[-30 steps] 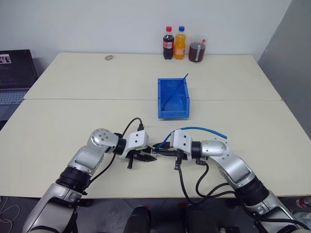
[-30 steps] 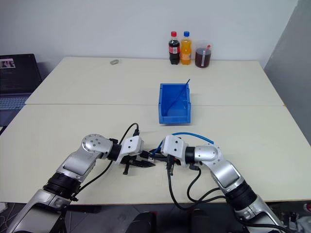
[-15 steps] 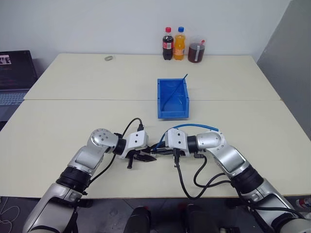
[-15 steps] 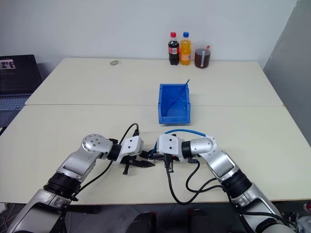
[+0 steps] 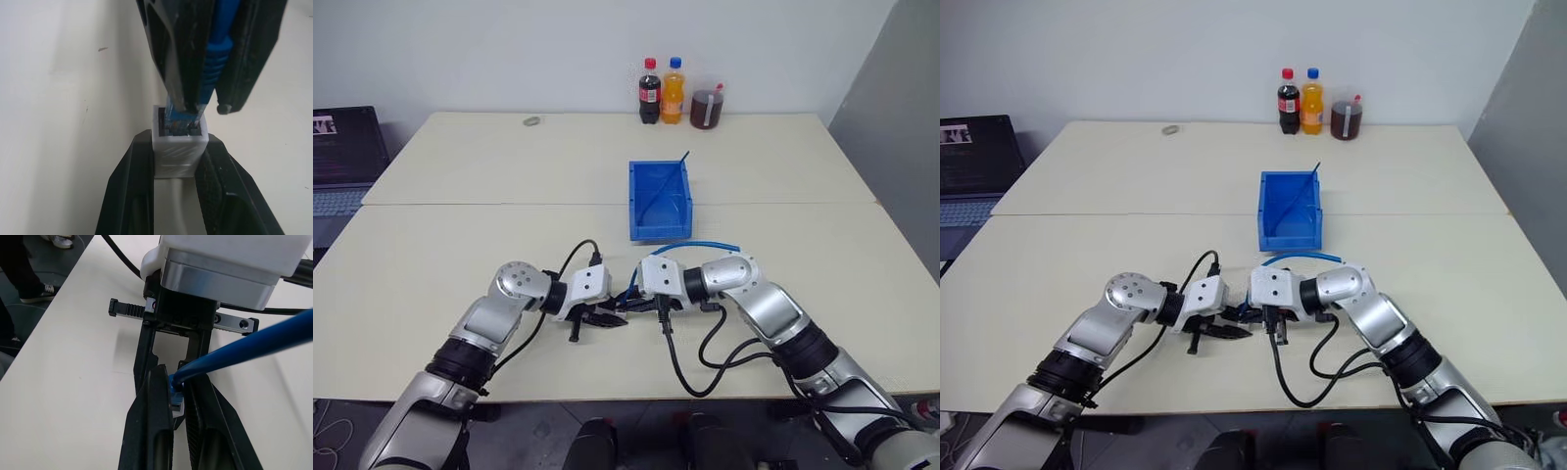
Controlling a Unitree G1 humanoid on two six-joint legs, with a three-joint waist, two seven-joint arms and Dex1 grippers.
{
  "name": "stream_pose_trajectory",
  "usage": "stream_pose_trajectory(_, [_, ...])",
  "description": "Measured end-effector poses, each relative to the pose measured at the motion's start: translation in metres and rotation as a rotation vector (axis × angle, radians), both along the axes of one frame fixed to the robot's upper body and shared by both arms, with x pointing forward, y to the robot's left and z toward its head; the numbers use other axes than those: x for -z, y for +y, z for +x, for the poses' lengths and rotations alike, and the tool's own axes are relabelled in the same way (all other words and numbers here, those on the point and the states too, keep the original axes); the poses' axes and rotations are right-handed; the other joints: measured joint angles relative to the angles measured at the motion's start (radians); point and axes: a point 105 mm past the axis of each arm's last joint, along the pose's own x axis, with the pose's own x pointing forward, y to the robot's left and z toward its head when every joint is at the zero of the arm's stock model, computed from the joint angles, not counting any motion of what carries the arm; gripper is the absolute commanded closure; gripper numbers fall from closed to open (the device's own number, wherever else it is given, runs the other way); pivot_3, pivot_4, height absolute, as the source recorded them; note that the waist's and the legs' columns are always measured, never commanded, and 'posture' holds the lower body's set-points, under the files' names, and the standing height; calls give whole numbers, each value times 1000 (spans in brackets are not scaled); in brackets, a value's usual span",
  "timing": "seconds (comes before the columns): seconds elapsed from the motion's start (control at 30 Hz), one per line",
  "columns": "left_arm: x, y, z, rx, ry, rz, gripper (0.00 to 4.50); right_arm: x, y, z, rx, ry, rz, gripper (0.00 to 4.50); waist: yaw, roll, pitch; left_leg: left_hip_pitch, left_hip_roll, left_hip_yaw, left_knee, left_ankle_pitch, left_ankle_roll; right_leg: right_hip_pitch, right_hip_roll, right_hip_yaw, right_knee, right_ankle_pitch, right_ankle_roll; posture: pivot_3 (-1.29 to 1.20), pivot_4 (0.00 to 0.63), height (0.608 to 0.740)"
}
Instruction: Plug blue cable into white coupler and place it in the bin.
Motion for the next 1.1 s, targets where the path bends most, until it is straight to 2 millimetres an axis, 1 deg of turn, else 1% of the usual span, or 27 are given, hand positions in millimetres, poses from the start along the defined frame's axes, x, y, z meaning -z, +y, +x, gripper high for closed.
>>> stream_pose_trajectory(0.13, [3, 0, 0, -6, 4, 6, 3711, 5, 1, 0, 0, -1, -36, 4450, -1, 1, -7, 8, 0, 0, -1, 0, 0, 7, 0, 0, -1, -3, 3, 0, 150, 740])
stream_pose_trajectory(0.43, [9, 2, -2, -32, 22, 17, 3711, 11, 5, -1, 26, 40, -49, 4450, -9, 2, -26, 11, 1, 0, -3, 0, 0, 9, 1, 1, -1, -4, 3, 0, 150, 740])
stream_pose_trajectory(0.63, [9, 3, -2, -36, 23, 15, 3711, 17, -1, 0, 78, 104, 23, 4451, -12, 3, -28, 12, 1, 0, -3, 0, 1, 9, 1, 1, -1, -5, 3, 0, 150, 740])
stream_pose_trajectory(0.73, [9, 0, -4, -25, 22, 6, 3711, 23, -10, -2, 100, 138, 78, 4453, -12, 3, -28, 11, 0, 0, -3, -1, 0, 9, 0, 1, -1, -5, 4, 0, 150, 740])
stream_pose_trajectory(0.93, [10, -3, -7, 0, 31, 1, 3711, 26, -16, -9, 79, 119, 132, 4454, -8, 4, -27, 10, 0, 1, -3, -1, 1, 9, -1, 1, -3, -7, 5, 0, 150, 740])
stream_pose_trajectory(1.1, [10, -3, -7, 0, 32, -1, 3712, 27, -14, -8, 71, 113, 147, 4455, -7, 3, -27, 10, 0, 1, -3, -1, 1, 9, 0, 1, -2, -7, 5, 0, 150, 740])
